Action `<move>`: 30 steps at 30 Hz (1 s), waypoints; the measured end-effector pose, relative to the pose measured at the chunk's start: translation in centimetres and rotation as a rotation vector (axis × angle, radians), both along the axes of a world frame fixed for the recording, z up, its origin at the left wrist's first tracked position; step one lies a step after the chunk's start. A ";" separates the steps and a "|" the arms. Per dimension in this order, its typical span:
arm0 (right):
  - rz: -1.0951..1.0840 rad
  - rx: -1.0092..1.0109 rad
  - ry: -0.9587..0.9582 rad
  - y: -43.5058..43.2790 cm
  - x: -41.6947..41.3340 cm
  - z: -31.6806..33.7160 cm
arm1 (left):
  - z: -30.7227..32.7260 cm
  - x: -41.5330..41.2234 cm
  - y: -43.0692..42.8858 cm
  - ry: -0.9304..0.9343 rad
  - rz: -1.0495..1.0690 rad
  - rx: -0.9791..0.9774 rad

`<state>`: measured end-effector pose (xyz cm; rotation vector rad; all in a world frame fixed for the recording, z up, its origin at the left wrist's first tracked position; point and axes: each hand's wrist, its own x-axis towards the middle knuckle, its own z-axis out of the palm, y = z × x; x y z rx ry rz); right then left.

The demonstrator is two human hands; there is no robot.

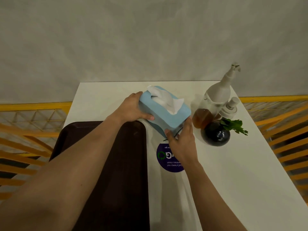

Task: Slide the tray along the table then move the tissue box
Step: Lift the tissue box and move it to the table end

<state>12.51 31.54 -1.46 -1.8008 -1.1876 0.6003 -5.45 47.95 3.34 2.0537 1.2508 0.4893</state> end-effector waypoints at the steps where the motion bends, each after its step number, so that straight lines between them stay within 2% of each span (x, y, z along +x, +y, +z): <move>1: 0.016 0.014 0.004 0.9 -0.1 0.2 | -0.1 -0.2 0.3 -0.012 0.018 0.004; 5: 0.081 0.066 0.024 4.3 -0.2 0.8 | -0.5 -1.4 1.4 -0.088 0.130 -0.071; 8: 0.128 0.037 -0.045 6.9 0.1 0.9 | -0.9 -2.9 1.7 -0.125 0.216 -0.107; 15: 0.332 -0.037 0.043 12.1 -0.9 0.8 | -1.4 -7.4 2.7 -0.147 0.338 -0.053; 21: 0.456 -0.007 -0.005 16.4 -4.4 1.1 | -1.9 -11.5 3.8 -0.149 0.407 0.028; 30: 0.495 -0.020 0.004 20.7 -9.9 0.4 | -2.6 -17.6 6.3 -0.212 0.549 -0.010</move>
